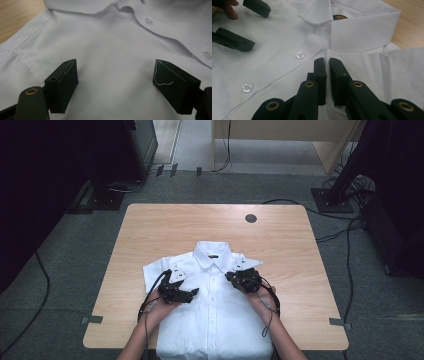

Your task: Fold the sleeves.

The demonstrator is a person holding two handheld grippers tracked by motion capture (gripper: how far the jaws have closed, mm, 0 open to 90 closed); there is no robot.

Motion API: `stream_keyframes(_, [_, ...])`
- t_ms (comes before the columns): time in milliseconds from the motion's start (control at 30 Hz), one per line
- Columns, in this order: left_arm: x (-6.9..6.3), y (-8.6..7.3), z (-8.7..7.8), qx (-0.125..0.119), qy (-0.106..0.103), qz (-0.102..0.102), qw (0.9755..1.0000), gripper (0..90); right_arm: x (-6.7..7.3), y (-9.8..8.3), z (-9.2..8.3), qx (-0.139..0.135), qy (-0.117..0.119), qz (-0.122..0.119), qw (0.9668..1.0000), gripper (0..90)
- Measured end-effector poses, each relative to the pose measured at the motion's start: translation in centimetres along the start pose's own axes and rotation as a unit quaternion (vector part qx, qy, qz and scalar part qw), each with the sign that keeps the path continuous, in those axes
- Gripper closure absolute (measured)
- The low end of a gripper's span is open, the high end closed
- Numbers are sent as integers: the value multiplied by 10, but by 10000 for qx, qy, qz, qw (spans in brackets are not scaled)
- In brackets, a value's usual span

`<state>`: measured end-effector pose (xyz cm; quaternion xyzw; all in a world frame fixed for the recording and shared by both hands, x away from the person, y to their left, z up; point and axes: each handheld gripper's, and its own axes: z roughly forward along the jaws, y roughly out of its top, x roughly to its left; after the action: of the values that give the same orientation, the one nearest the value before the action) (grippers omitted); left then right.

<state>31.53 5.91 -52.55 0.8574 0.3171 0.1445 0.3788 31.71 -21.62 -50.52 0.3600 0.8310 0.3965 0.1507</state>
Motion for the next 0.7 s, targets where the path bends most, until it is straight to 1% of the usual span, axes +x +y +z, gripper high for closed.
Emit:
stream_keyframes(67, [0,0,0,-1,1,-1,10000,200,1,0,2,55,12,-19,10000,853])
stream_keyframes(133, [0,0,0,1,0,0,10000,200,2,0,3,97,9,-41,9999,833])
stream_keyframes(200, [0,0,0,0,0,-1,10000,200,2,1,3,100,42,-45,9999,791])
stream_keyframes(400, [0,0,0,-9,1,-10,10000,200,6,8,-4,139,269,-153,9994,649])
stream_keyframes(500, [0,0,0,-14,3,-16,10000,200,8,12,-9,117,331,-209,9992,601])
stream_keyframes(600, [0,0,0,-12,1,-11,10000,200,9,15,-15,52,342,-238,9991,559])
stream_keyframes(700, [0,0,0,-12,1,-13,10000,200,5,17,-20,-71,370,-111,9992,541])
